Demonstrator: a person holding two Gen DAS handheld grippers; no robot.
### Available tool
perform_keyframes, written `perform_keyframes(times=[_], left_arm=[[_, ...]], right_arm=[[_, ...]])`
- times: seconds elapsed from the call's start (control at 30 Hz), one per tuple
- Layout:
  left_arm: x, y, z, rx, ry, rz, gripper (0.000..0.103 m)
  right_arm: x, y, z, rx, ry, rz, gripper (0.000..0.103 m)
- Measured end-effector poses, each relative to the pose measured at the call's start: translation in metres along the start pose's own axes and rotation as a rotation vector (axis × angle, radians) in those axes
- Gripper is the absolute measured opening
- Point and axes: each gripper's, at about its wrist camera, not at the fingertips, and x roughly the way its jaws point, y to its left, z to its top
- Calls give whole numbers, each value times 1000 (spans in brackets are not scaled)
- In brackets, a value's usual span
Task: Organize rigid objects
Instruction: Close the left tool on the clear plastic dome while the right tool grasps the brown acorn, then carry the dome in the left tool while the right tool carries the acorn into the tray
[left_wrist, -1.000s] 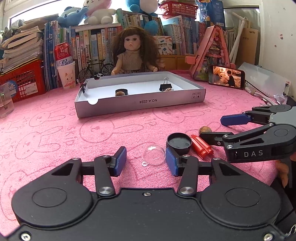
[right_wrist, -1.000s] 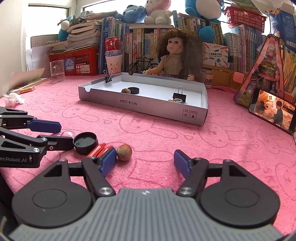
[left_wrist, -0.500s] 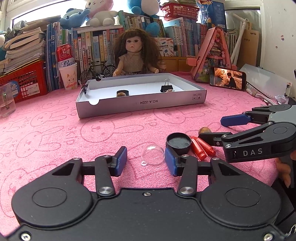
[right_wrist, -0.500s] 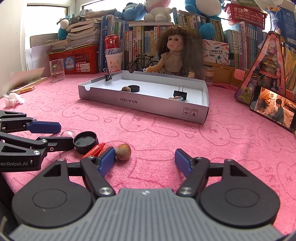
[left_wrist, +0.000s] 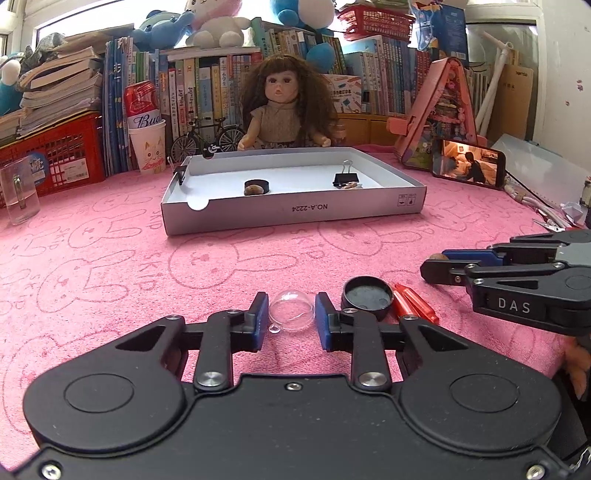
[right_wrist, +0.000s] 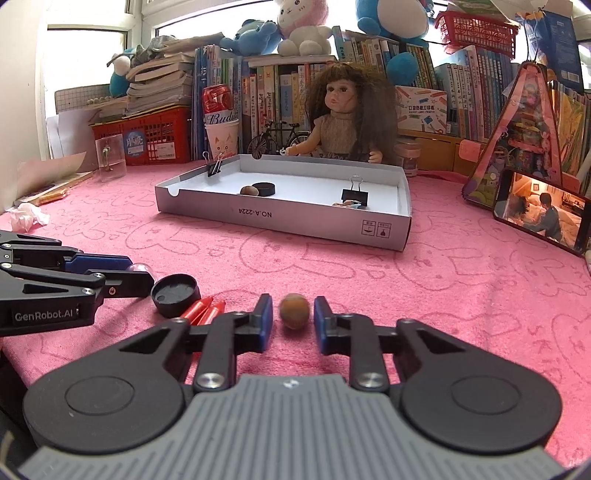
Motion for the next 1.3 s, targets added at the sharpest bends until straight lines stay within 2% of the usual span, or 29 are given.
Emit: perform_keyframes(times=[0.47,1.3], left_arm=[[3,2,12,-18,-20,10,25],[9,9,15,-60,-2,24,25]], right_arm=[[1,-3,8,25,-7,-19,23],[5,-17,9,90,-6,-77,23]])
